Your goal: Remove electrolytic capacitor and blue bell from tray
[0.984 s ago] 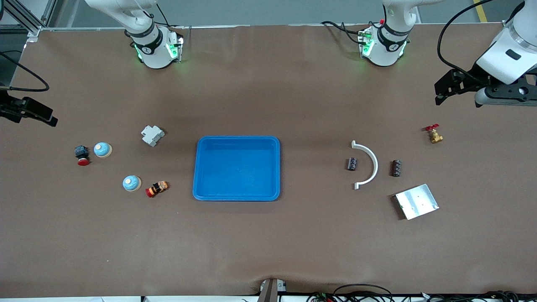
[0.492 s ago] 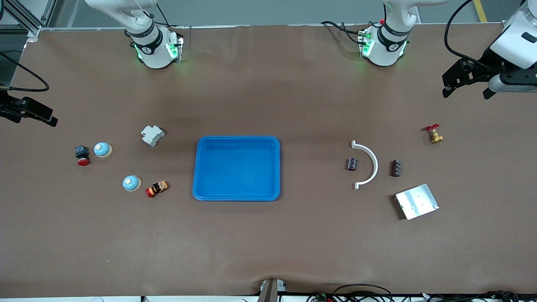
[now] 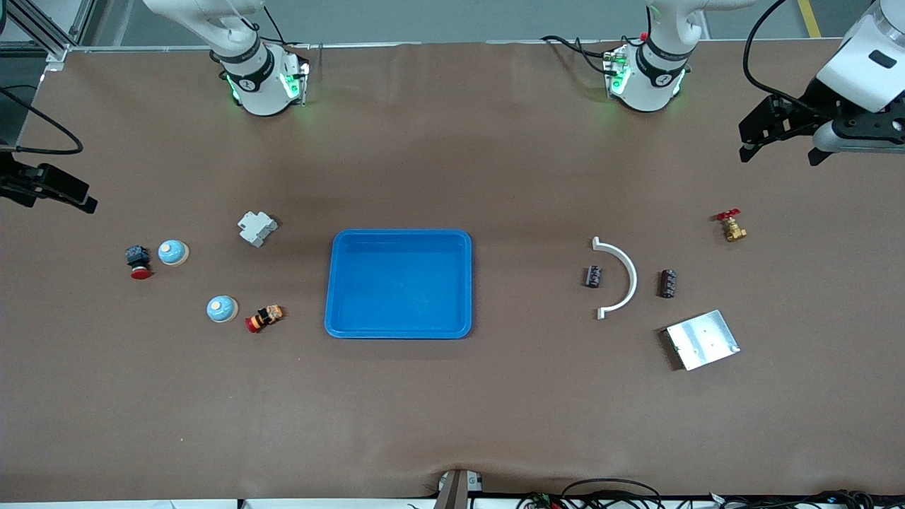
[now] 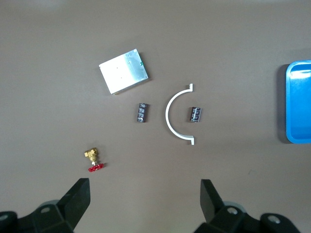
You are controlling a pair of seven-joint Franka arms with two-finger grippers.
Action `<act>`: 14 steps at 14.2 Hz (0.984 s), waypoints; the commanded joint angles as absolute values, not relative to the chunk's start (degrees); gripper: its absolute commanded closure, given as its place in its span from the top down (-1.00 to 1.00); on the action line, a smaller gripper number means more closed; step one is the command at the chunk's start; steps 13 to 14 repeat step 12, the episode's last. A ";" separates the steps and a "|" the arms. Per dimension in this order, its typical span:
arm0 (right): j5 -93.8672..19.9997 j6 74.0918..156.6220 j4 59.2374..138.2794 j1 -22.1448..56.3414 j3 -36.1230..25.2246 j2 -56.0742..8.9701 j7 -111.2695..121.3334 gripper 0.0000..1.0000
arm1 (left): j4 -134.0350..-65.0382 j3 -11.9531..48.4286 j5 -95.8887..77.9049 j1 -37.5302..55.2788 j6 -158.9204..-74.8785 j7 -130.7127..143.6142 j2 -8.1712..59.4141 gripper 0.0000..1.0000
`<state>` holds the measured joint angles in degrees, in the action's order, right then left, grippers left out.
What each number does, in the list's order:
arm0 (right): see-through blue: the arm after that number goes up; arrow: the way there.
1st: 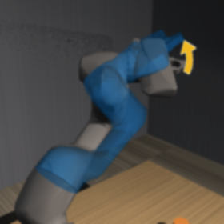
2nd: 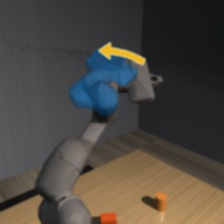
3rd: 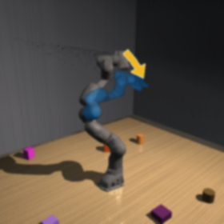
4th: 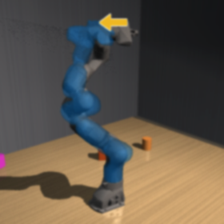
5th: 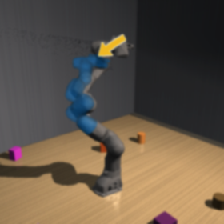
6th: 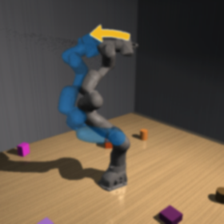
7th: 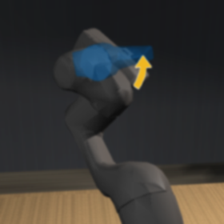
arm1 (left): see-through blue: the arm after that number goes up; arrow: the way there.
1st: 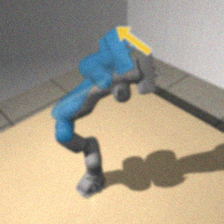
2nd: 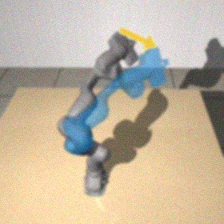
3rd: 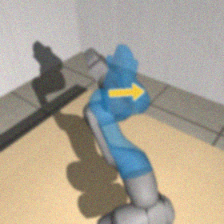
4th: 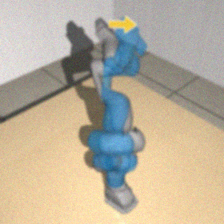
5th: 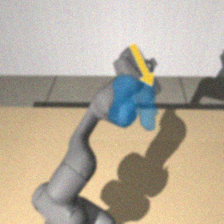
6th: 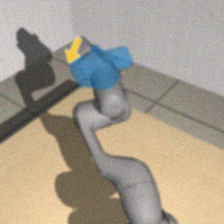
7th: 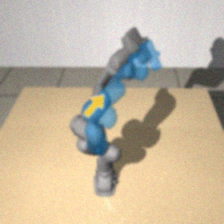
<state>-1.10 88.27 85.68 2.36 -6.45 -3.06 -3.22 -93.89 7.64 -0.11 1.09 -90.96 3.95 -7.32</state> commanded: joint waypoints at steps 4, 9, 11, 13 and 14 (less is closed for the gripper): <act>-0.70 88.07 84.90 2.11 -6.24 -3.25 -2.72 1.00 | -93.78 7.29 0.44 2.10 -89.04 3.86 -7.91 1.00; -0.62 87.89 84.90 2.28 -6.24 -3.16 -2.55 1.00 | -93.87 7.38 0.88 3.16 -87.98 3.25 -7.91 1.00; -0.44 87.80 85.08 2.72 -5.98 -2.99 -2.46 1.00 | -93.78 7.04 0.97 5.08 -87.02 3.34 -7.91 1.00; 0.08 87.72 85.08 3.07 -5.89 -2.99 -2.46 1.00 | -93.69 6.77 0.97 5.27 -87.01 3.25 -7.91 1.00; 0.08 87.72 85.08 3.07 -5.89 -2.99 -2.46 1.00 | -93.69 6.77 0.97 5.27 -87.01 3.25 -7.91 1.00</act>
